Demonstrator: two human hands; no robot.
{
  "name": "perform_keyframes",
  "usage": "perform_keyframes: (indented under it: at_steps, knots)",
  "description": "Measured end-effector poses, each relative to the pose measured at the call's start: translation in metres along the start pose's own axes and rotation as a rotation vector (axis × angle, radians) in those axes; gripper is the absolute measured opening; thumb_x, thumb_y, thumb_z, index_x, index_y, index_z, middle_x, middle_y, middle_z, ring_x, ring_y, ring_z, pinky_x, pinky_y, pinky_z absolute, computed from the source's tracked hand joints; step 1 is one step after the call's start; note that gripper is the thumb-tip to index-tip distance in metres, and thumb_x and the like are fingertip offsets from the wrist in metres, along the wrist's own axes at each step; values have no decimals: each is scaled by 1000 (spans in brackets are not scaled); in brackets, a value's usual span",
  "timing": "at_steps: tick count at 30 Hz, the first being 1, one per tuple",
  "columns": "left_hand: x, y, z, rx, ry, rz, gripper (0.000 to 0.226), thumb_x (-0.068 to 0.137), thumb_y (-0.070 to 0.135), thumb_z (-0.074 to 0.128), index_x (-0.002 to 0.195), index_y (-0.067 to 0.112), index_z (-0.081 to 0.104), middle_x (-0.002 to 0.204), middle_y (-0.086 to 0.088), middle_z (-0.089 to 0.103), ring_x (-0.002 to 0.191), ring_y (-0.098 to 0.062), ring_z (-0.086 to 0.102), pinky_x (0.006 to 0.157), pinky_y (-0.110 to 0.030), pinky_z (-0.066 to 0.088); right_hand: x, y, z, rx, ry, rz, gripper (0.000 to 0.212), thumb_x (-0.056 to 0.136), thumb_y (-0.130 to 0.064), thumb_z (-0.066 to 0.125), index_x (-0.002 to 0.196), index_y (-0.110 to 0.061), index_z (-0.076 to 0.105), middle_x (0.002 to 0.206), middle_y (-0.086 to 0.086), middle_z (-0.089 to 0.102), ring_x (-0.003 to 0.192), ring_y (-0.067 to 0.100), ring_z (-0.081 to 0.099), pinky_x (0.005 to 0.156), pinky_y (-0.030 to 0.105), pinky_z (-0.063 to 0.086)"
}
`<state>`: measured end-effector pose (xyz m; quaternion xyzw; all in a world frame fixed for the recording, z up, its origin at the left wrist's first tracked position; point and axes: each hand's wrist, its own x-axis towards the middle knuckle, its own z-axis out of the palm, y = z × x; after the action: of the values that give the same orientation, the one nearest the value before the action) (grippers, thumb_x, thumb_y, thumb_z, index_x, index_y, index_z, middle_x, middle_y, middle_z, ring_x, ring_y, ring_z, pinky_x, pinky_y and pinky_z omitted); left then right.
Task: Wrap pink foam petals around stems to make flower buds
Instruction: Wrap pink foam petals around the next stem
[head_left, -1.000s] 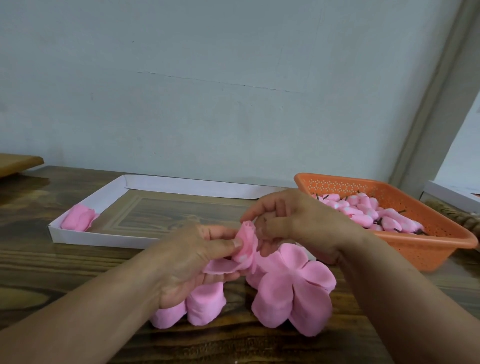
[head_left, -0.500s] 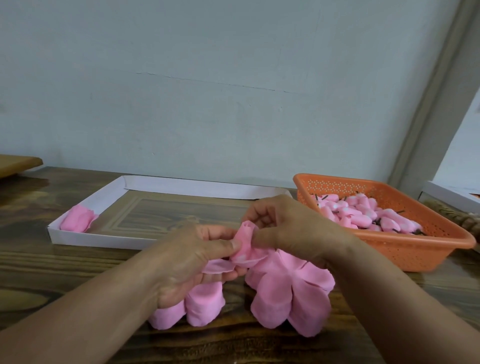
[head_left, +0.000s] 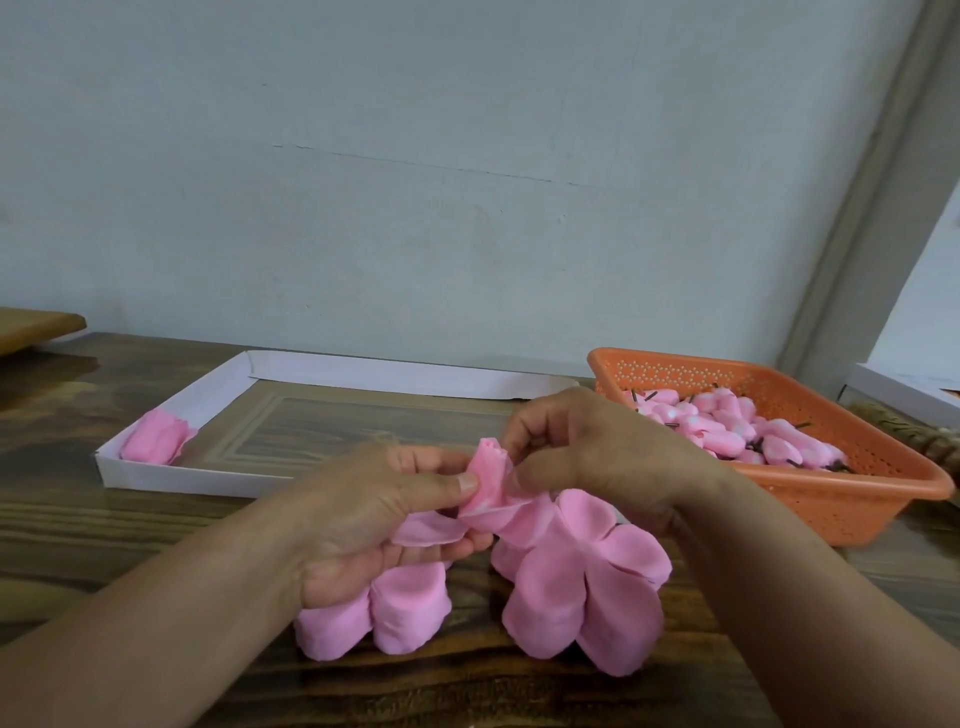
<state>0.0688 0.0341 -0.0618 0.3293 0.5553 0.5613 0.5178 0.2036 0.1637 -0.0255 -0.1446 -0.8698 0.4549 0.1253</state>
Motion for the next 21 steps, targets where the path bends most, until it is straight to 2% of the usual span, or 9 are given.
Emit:
perform_keyframes:
  at_steps: [2,5,7,10,15,19,21]
  knots:
    - [0,0,0,7,2,-1,25,70,13,68,94,10,75,100,-16,73,87,-23,69,84,-33,57,0,0,0,22,-19,-3,8,72,6,69,69,1,64,60,8,54,56,12,47,52,18,39]
    - [0,0,0,16,-19,7,18,72,14,67,87,13,78,101,-15,73,94,-23,70,90,-37,55,0,0,2,-9,-28,4,13,65,-4,77,65,0,64,53,0,52,52,7,44,50,15,36]
    - [1,0,-1,5,-2,4,19,70,13,68,86,13,78,98,-15,73,87,-23,71,84,-34,57,1,1,4,1,0,-4,19,69,8,71,63,-8,62,56,2,53,55,10,45,52,18,35]
    - [1,0,-2,3,0,3,26,69,14,68,93,10,77,99,-16,73,85,-23,70,82,-32,57,2,3,5,16,45,13,28,69,19,57,69,-9,60,66,11,52,65,20,43,56,26,33]
    - [1,1,-4,-2,-21,16,33,64,17,71,96,11,76,100,-16,73,87,-22,71,82,-32,58,5,5,8,-117,81,18,27,70,5,64,58,-19,58,57,0,48,54,10,39,55,25,31]
    - [0,1,-5,3,-24,27,22,62,18,72,83,15,79,95,-14,74,83,-21,70,82,-32,58,3,3,5,-37,38,-17,30,69,17,60,63,-13,63,53,-6,56,51,6,46,51,15,37]
    - [0,2,-5,13,-23,32,19,63,18,71,81,16,79,95,-14,74,83,-20,71,81,-31,58,2,4,4,-5,23,-37,30,68,17,58,63,-12,65,57,-2,59,55,8,49,54,18,39]
